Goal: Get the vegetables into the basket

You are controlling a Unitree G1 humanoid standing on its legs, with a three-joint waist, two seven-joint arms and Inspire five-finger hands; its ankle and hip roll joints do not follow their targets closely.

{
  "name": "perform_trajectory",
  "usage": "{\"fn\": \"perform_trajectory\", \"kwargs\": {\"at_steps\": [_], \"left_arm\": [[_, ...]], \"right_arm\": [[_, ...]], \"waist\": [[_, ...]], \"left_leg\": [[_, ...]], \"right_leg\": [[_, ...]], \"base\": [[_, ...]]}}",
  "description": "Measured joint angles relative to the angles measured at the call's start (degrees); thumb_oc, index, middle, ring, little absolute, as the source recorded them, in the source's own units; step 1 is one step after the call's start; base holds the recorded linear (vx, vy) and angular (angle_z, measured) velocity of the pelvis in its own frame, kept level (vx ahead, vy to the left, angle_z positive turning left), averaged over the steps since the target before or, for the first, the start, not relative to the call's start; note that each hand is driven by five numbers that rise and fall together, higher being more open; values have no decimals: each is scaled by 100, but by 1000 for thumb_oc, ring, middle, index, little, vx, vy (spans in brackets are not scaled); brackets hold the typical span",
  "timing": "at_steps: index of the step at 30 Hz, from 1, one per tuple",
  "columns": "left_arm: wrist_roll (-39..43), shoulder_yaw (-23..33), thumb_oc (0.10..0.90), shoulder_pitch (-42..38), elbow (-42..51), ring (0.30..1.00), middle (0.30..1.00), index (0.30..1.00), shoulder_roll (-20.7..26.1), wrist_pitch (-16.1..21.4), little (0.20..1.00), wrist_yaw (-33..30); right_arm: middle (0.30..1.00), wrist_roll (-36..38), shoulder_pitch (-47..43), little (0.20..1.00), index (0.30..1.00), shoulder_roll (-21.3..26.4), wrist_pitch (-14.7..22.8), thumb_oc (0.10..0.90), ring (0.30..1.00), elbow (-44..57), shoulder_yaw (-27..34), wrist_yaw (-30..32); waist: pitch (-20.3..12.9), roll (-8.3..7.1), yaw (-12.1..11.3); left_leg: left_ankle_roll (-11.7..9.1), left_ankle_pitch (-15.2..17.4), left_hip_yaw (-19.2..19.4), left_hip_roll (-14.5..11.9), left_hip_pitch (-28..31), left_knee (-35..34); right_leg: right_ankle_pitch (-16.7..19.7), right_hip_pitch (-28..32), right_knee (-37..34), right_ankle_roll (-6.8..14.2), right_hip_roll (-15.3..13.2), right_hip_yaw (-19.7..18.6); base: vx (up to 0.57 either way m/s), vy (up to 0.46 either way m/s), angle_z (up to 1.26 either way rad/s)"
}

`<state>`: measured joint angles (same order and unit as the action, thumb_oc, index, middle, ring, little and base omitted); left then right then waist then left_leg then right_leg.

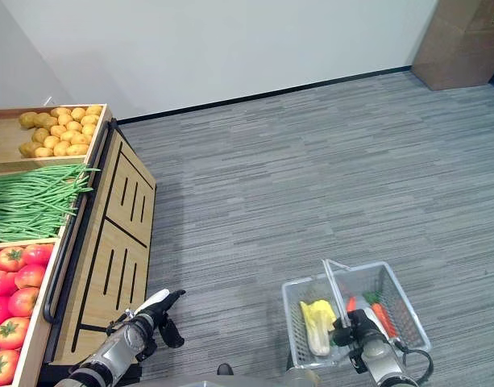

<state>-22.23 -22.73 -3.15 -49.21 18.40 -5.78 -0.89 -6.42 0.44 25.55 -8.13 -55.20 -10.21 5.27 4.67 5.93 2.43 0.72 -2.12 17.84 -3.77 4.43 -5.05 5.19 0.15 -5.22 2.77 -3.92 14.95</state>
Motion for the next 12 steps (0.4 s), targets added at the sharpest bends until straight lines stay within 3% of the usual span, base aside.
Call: {"fn": "perform_trajectory", "kwargs": {"at_steps": [6, 12], "left_arm": [[640, 227, 900, -67, -1698, 1000, 1000, 1000, -580, -32, 1000, -191], [908, 633, 900, 68, -2107, 1000, 1000, 1000, -589, -55, 1000, -302]], "right_arm": [[300, 60, -45, 300, 300, -189, 60, 400, 300, -1233, 320, 273], [300, 212, 31, 300, 300, -232, 161, 400, 300, -1421, 398, 331]], "waist": [[-223, 12, 9], [-337, -20, 6]], "left_leg": [[-35, 53, 15, 1, 5, 2], [-38, 85, 33, 3, 22, 2]], "right_leg": [[-15, -21, 1, 2, 10, -47], [-27, -24, 4, 13, 13, -79]], "base": [[10, 6, -4], [4, 1, -1]]}}
